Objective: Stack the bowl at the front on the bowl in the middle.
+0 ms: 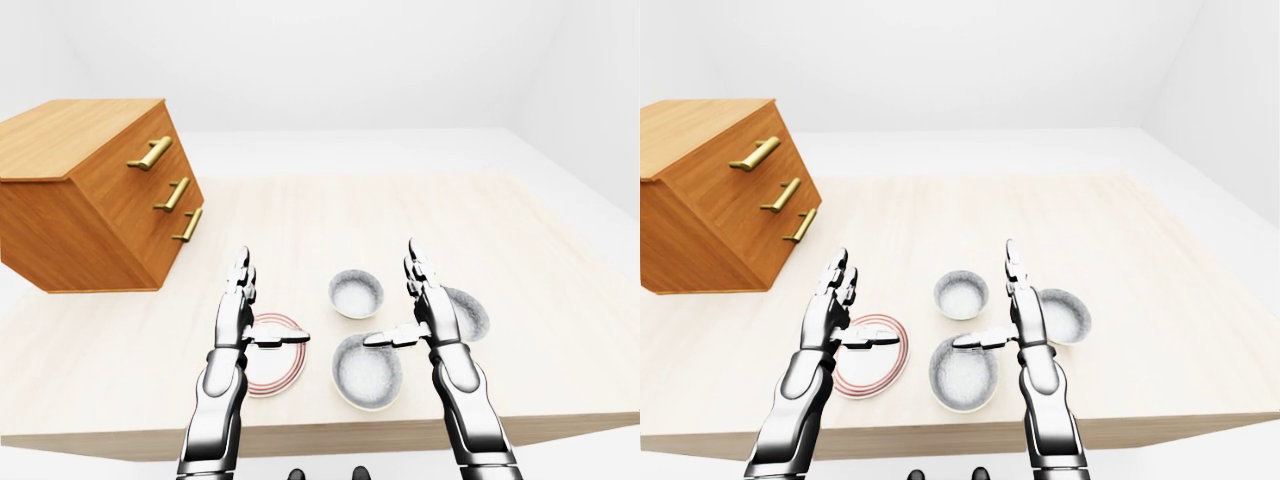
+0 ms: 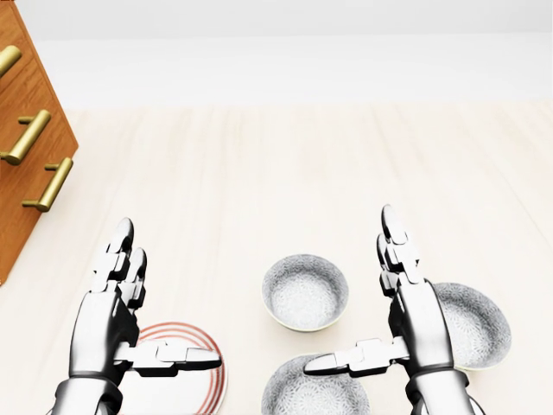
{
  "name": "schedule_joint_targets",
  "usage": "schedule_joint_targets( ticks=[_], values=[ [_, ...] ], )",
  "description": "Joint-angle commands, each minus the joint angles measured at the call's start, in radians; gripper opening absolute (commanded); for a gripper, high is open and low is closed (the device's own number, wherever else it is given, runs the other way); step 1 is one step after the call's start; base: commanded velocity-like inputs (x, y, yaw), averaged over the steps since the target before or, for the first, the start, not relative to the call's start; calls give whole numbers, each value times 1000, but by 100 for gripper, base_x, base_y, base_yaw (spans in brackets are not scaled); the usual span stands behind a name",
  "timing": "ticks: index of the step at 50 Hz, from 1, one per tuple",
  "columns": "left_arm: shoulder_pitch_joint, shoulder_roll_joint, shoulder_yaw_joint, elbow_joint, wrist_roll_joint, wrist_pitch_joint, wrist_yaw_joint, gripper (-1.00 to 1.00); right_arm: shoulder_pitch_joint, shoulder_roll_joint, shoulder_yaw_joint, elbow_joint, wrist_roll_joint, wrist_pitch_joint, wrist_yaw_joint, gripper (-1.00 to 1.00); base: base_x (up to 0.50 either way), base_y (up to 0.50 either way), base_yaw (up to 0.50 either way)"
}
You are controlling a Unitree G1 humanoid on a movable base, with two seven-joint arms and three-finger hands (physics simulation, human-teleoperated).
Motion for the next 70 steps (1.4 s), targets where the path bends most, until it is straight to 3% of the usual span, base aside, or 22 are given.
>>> schedule_joint_targets(
  ticks=[1,7,19,28,30,33,42,47,50,51,54,60,68,70],
  values=[
    [0,-1,-1,6,-2,-3,-1,100,2,-2,1,7,-9,-12,4,100,32,0,0],
    [6,-3,-8,-14,2,11,1,100,5,-1,2,2,-14,-13,4,100,33,0,0],
    [0,-1,-3,14,1,-10,1,100,12,-1,9,19,-31,-13,5,100,27,0,0],
    [2,0,-2,3,0,-1,1,100,15,-3,11,21,-58,-13,0,100,0,0,0],
    [3,-1,-4,-5,1,7,2,100,12,-8,11,32,-83,-13,-7,100,0,0,0],
    [-1,0,0,11,-1,-5,0,100,10,-11,7,30,-108,-13,-14,100,0,0,0],
    [-5,-1,1,4,-4,10,4,100,-11,-37,-8,76,-250,-13,-65,100,0,0,0],
    [-10,0,5,34,-9,-12,2,100,-15,-47,-15,80,-348,-13,-103,100,0,0,0],
    [-8,0,3,27,-9,-5,3,100,-16,-47,-19,81,-373,-13,-111,100,0,0,0],
    [-11,0,3,42,-9,-16,2,100,-18,-48,-20,74,-385,-13,-113,100,0,0,0],
    [-7,0,2,31,-10,-9,2,100,-24,-52,-25,58,-406,-13,-115,100,0,0,0],
    [-9,1,3,46,-10,-20,0,100,-31,-55,-33,14,-441,-13,-108,100,0,0,0],
    [-6,0,1,34,-10,-8,0,100,-44,-72,-44,-54,-512,-13,-94,100,0,0,0],
    [-11,1,3,52,-11,-21,-2,100,-47,-72,-47,-69,-528,-13,-90,100,0,0,0]
  ],
)
